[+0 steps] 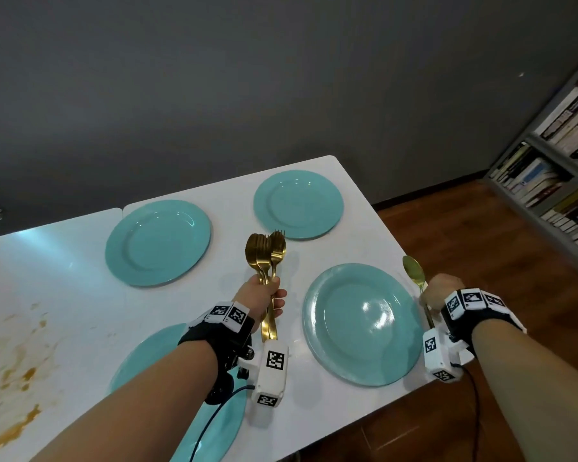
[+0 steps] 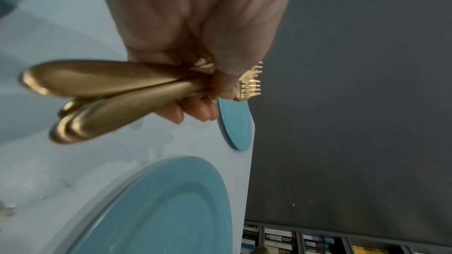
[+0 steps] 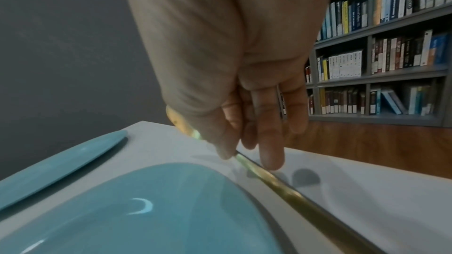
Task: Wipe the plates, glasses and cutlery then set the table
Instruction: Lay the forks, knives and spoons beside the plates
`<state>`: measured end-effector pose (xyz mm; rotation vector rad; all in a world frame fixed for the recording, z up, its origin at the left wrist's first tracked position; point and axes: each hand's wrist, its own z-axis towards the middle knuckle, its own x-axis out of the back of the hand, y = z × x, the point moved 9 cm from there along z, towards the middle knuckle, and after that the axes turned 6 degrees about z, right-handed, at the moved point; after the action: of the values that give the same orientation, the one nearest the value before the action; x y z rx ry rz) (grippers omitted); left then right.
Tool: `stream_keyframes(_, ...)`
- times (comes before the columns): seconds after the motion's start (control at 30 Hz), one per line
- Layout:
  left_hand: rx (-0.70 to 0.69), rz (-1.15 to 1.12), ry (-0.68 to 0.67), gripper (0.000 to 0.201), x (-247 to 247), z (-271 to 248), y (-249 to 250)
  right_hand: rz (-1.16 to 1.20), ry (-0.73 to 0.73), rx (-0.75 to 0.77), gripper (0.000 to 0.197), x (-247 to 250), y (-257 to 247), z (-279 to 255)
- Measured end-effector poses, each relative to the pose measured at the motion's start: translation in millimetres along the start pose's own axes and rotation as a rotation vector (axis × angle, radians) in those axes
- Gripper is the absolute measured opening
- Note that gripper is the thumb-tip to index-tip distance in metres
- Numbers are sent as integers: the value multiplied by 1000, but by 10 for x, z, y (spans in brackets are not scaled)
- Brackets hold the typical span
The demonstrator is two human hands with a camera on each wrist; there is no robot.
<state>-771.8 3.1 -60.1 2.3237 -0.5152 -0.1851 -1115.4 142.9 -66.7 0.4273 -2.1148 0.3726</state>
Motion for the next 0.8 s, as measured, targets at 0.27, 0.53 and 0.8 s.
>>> stream_keyframes(0.27,-10,17,-37,8,-51,-22,-75,-59,-7,7,24,-152,63,140)
stream_keyframes(0.53,-5,4,-43,9,6,-54,-180,-57,6,40,21,-232,-11,156)
stream_keyframes(0.8,8,-19,-24,11,61,-112,-248,-98,37,60,22,-267,-11,207)
